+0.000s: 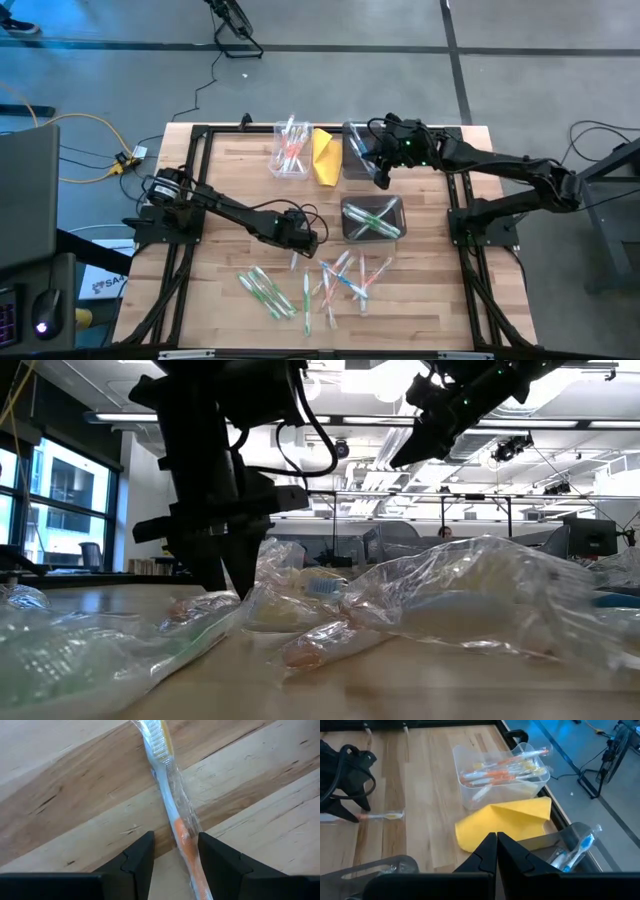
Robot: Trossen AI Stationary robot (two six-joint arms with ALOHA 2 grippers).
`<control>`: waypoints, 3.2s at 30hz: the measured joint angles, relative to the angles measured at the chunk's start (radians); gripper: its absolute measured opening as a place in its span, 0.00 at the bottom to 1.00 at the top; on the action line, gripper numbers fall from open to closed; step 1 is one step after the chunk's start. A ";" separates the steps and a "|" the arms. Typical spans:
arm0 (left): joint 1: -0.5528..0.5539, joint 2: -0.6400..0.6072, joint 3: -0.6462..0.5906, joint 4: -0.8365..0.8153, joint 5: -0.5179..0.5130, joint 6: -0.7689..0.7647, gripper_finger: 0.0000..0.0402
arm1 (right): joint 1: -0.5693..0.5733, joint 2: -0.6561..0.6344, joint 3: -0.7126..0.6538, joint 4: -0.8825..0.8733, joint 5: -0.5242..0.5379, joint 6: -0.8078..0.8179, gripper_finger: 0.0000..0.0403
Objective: Pick & Place Toothbrushes
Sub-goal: Put the orange toothbrush into the transparent bin
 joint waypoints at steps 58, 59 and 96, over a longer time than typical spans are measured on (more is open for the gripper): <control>0.333 -0.421 -0.003 0.199 -0.216 0.812 0.03 | 0.000 0.000 0.000 -0.032 0.002 -0.007 0.01; 0.355 -0.421 -0.002 0.229 -0.215 0.838 0.03 | 0.000 0.000 0.000 -0.036 0.002 -0.007 0.01; 0.675 -0.085 -0.002 0.556 -0.214 0.743 0.03 | -0.005 0.001 0.000 -0.044 0.003 -0.010 0.01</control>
